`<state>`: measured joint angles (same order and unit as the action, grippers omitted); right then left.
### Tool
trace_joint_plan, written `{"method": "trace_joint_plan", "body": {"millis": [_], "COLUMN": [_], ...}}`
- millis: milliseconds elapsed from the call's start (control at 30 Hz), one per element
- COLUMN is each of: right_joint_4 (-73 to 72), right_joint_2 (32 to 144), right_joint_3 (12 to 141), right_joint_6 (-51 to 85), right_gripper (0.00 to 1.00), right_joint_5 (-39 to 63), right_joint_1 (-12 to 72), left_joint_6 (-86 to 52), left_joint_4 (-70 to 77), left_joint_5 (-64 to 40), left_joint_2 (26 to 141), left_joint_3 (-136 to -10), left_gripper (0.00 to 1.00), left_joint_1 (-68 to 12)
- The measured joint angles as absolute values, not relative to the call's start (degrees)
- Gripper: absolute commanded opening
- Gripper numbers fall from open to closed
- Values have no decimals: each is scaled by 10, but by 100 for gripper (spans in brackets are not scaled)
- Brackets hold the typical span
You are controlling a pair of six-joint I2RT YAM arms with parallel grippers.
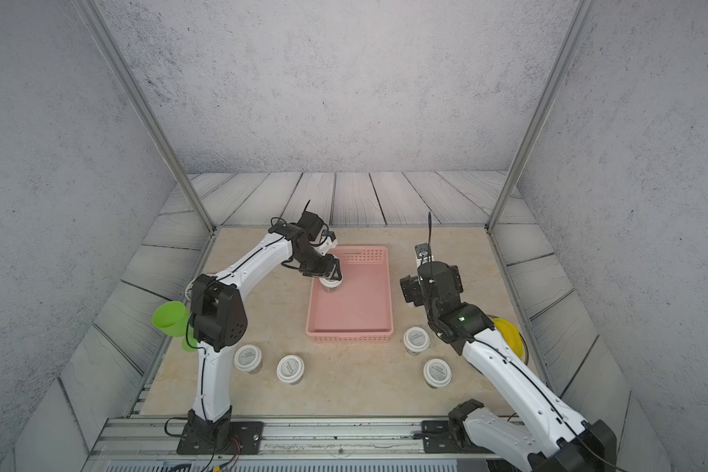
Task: Put the yogurt in the basket
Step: Place the yogurt in the basket.
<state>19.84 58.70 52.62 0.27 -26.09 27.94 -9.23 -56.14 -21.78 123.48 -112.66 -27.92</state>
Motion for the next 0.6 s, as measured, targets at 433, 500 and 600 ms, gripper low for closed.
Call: {"method": "trace_joint_plan", "body": {"millis": [433,500,600], "right_joint_4": [198,198,198], "right_joint_2": [587,587,587], "right_joint_3": [526,526,526], "right_joint_6": [3,3,3], "right_gripper": [100,100,100], "right_joint_5": [-261,-261,-261], "right_joint_1": [279,279,279], "left_joint_6": [-92,-90,-90], "left_joint_4": [-568,-568,-569], "left_joint_5": [-190,-187,-184], "left_joint_2": [1270,1274,1280], "left_joint_3": [-1147,-1150,-1157], "left_gripper": [69,70,70], "left_joint_1": [-287,-287,-287]}}
